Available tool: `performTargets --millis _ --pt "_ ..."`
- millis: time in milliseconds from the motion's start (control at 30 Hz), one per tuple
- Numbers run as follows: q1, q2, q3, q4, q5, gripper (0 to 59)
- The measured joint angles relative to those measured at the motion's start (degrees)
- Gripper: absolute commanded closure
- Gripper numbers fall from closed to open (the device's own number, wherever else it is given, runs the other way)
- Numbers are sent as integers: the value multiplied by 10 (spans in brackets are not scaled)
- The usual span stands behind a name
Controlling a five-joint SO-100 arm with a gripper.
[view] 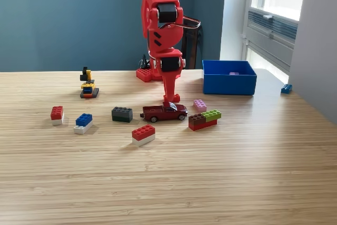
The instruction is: Grasp a lego block and put it in the bin.
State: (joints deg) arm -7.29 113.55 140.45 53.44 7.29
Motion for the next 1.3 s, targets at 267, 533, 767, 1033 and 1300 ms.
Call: performTargets --millis 267,533,767,1033,1300 --pt "4 -79 -199 195 57 585" --pt "-27 -158 -556 390 98 585" --pt "-146 -177 -681 452 143 585" --pt "-374 -177 -681 455 190 585" --pt "-524 -177 -627 455 200 585"
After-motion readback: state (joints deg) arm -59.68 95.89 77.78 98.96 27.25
